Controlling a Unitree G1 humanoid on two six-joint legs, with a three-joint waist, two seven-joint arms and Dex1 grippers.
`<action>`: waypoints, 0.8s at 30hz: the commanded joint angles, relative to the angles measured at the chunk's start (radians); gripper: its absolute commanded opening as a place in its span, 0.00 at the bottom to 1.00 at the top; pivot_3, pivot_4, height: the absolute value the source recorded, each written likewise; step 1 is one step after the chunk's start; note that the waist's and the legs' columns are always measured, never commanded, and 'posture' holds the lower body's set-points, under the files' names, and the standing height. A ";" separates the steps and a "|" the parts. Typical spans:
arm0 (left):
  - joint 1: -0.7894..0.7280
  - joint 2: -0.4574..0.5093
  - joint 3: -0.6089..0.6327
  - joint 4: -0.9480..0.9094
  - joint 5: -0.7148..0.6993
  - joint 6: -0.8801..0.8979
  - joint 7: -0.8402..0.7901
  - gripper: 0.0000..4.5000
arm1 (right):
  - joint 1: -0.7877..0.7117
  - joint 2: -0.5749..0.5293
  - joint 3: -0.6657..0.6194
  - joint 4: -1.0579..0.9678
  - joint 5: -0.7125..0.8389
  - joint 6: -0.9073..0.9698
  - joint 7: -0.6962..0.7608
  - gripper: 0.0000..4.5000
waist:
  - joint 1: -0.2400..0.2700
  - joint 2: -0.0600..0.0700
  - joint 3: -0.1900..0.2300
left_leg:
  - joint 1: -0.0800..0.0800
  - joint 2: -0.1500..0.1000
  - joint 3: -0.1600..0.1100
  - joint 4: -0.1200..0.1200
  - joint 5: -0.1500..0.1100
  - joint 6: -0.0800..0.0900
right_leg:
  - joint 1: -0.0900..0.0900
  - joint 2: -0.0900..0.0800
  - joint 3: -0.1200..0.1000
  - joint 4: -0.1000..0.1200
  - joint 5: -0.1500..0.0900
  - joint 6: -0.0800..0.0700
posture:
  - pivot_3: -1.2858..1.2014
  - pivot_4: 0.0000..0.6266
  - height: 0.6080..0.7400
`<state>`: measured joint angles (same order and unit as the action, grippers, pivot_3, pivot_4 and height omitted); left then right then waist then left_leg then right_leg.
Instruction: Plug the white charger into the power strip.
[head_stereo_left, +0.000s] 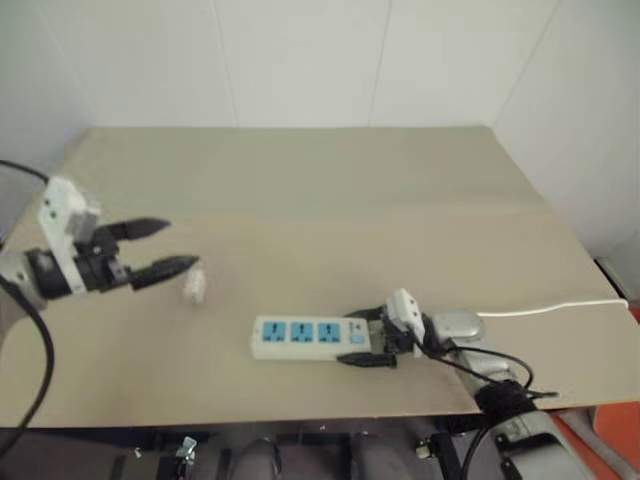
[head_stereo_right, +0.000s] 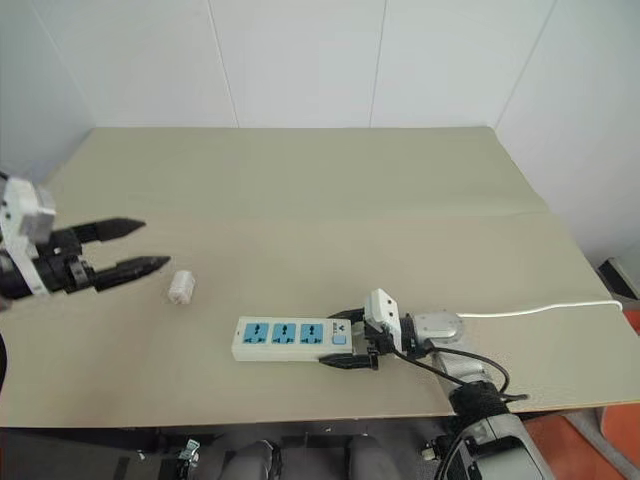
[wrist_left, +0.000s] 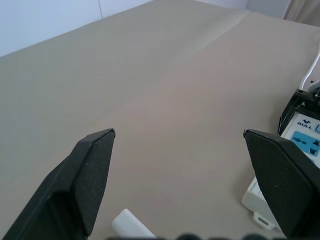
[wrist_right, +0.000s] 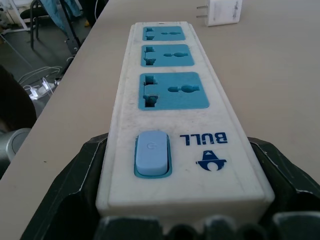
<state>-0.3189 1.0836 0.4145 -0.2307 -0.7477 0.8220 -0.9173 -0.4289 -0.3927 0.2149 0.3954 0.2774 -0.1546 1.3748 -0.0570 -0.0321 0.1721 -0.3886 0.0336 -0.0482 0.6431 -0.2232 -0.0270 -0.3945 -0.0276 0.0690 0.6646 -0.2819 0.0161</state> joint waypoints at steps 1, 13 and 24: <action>-0.195 0.086 -0.141 0.058 0.032 0.229 0.109 1.00 | -0.013 0.006 -0.007 0.016 0.003 -0.037 0.021 0.77 | 0.000 0.000 0.000 | 0.000 0.000 0.000 0.000 0.000 0.000 | 0.000 0.000 0.000 0.001 0.000 0.000 | 0.52 0.24 1.00; -1.288 -0.182 -1.010 1.077 0.103 0.792 0.337 1.00 | 0.029 0.024 -0.006 -0.028 -0.011 -0.027 -0.001 0.77 | 0.002 -0.002 0.002 | 0.000 -0.001 -0.004 0.002 0.000 0.000 | -0.001 0.003 -0.001 0.006 -0.004 0.006 | 0.52 0.24 1.00; -1.322 -0.379 -1.183 1.412 0.140 0.792 0.350 1.00 | 0.063 0.022 0.000 -0.086 -0.010 0.007 -0.030 0.77 | -0.010 -0.003 0.003 | -0.011 -0.003 -0.004 0.003 0.001 -0.002 | -0.012 0.002 0.000 0.012 -0.005 0.007 | 0.52 0.24 1.00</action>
<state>-1.6342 0.6989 -0.7781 1.1733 -0.6405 1.6114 -0.5775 -0.3832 -0.3734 0.2016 0.3229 0.2578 -0.1660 1.3430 -0.0667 -0.0355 0.1752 -0.3991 0.0309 -0.0524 0.6462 -0.2222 -0.0286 -0.4070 -0.0254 0.0691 0.6768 -0.2865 0.0228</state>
